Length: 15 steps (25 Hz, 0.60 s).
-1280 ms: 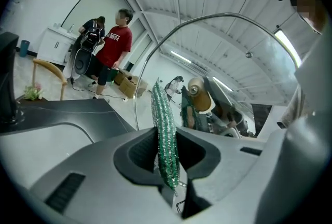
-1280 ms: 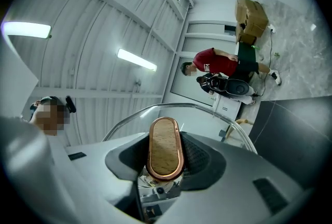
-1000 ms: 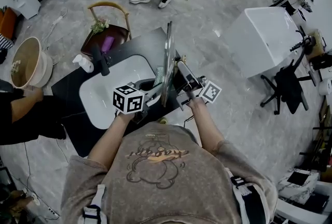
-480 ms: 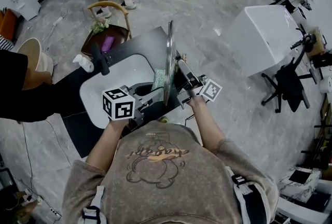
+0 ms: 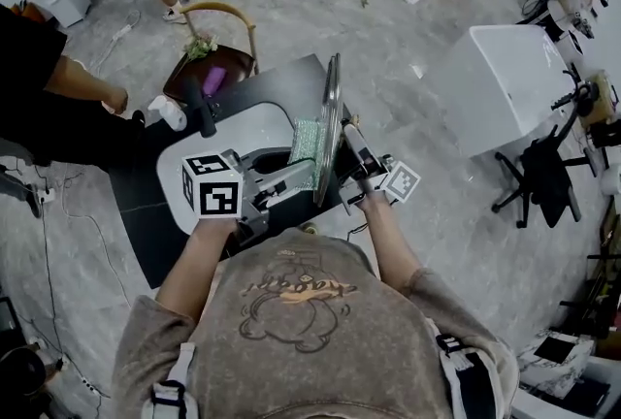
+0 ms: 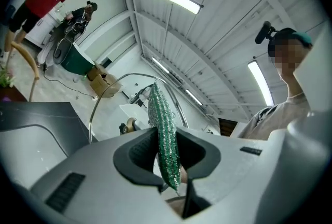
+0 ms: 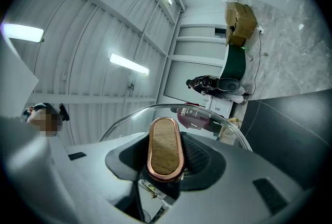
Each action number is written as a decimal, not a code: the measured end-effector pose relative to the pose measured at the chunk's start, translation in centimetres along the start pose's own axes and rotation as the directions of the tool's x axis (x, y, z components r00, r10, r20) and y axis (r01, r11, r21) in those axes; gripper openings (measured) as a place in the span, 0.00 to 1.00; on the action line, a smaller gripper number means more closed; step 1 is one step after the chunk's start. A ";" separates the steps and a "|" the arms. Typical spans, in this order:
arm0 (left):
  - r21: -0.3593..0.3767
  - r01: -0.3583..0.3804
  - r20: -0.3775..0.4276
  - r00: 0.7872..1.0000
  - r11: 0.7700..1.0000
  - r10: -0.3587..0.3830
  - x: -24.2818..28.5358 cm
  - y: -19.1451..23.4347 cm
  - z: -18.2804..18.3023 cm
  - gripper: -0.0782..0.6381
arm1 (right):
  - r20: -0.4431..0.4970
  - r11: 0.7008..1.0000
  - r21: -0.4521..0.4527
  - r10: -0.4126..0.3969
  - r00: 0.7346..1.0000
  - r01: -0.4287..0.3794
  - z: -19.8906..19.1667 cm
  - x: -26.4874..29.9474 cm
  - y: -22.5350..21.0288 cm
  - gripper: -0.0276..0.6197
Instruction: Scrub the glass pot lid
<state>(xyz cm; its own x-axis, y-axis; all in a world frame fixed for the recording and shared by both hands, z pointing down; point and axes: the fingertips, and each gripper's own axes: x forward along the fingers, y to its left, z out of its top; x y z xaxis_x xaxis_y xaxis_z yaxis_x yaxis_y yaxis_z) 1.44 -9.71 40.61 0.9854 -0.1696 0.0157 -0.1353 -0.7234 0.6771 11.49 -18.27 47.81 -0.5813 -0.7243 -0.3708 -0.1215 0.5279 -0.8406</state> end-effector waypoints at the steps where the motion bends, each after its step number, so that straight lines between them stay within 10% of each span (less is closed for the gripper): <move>1: -0.003 0.001 -0.003 1.000 1.000 -0.001 0.0 0.0 0.1 0.23 | 0.003 1.000 0.007 -0.001 1.000 0.001 -0.1 0.0 0.1 0.33; 15: -0.237 0.107 0.172 0.983 0.966 -0.067 -0.4 0.1 2.7 0.23 | 0.005 1.000 -0.002 -0.028 1.000 0.028 0.2 -0.5 -0.7 0.33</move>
<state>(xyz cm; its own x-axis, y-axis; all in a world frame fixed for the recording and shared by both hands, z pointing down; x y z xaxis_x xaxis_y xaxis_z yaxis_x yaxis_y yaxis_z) 0.77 -11.50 38.64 0.9598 -0.2334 -0.1560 -0.0009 -0.5582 0.8297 12.05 -18.39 48.49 -0.5734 -0.7412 -0.3490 -0.1391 0.5079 -0.8501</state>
